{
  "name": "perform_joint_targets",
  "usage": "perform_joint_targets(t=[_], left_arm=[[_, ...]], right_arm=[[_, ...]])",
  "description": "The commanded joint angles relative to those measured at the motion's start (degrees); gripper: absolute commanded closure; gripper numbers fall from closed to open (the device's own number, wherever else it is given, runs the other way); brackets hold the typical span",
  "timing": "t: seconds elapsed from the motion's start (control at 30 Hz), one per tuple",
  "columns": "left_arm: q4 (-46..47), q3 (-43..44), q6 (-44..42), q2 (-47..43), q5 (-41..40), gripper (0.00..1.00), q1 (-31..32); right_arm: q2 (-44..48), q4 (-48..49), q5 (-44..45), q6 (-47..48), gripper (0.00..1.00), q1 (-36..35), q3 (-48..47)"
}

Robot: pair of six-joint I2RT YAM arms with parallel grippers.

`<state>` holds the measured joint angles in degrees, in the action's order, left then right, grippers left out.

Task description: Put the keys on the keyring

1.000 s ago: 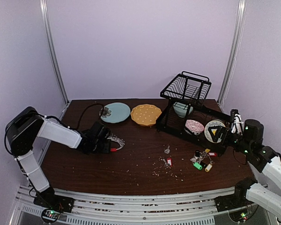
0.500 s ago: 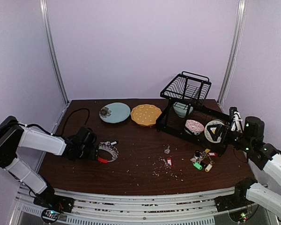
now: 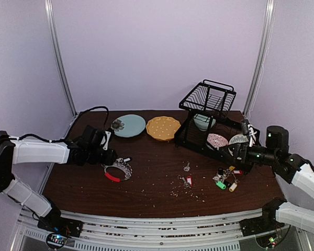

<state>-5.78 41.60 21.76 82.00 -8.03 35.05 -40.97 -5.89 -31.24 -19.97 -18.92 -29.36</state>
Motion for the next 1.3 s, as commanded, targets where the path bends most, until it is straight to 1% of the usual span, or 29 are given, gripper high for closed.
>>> perform_joint_targets(t=[0.0,0.07,0.17,0.27,0.43,0.57,0.63,0.73,0.77,0.83,0.9,0.97,1.03,1.1,1.17,1.27], left_arm=[[-1.2,4.8,-6.0,6.0,8.0,0.69,-1.4],[-0.7,5.8,-6.0,8.6,7.6,0.7,-1.5],[-2.6,8.3,-6.3,12.2,3.8,0.69,-1.4],[-2.3,9.3,-6.6,14.1,3.7,0.68,-1.5],[-3.3,10.2,-6.5,16.6,2.6,0.69,-1.3],[-3.6,10.2,-6.8,17.1,1.8,0.85,-1.3],[-3.5,10.2,-6.8,17.4,1.4,0.88,-1.3],[-3.7,10.4,-7.2,17.5,2.1,1.0,-1.2],[-3.9,10.5,-7.3,17.2,2.2,1.0,-1.2],[-4.6,10.6,-7.8,15.5,1.5,1.0,-0.9],[-4.7,10.3,-9.6,11.9,-0.1,1.0,0.2],[-4.2,9.8,-13.8,7.0,-0.1,1.0,1.9],[-4.0,9.5,-19.1,1.6,1.3,1.0,5.5],[-4.8,9.6,-23.9,-3.3,4.6,1.0,8.3],[-6.5,10.5,-27.0,-7.7,9.6,1.0,9.4],[-8.1,11.3,-31.9,-12.8,17.3,1.0,10.5]], right_arm=[[-1.2,1.1,-0.8,2.4,0.09,-3.1,-3.0],[-1.6,1.1,0.3,2.9,0.09,-3.6,-3.2],[-1.5,0.9,0.7,3.4,0.09,-3.9,-3.4],[-1.1,1.1,0.8,3.4,0.09,-3.9,-3.3],[-1.2,1.2,0.7,3.5,0.09,-4.0,-3.1],[-0.8,1.2,0.5,3.5,0.09,-4.0,-3.1],[-0.6,1.4,0.6,3.5,0.09,-4.0,-2.9],[-0.4,1.3,0.8,3.5,0.08,-4.0,-3.0],[-0.4,1.3,0.7,3.5,0.08,-4.0,-3.1],[-0.4,1.2,0.8,3.4,0.08,-4.0,-3.1],[-0.3,1.0,0.8,3.4,0.08,-4.0,-3.2],[-0.2,0.9,0.5,3.3,0.08,-4.1,-3.5],[-0.3,0.7,-1.2,3.4,0.09,-4.2,-4.1],[-0.5,0.7,-3.6,3.2,0.09,-5.1,-5.0],[-0.9,1.8,-5.3,2.9,0.1,-7.3,-5.9],[-2.5,5.5,-4.7,2.7,0.11,-13.9,-7.1]])
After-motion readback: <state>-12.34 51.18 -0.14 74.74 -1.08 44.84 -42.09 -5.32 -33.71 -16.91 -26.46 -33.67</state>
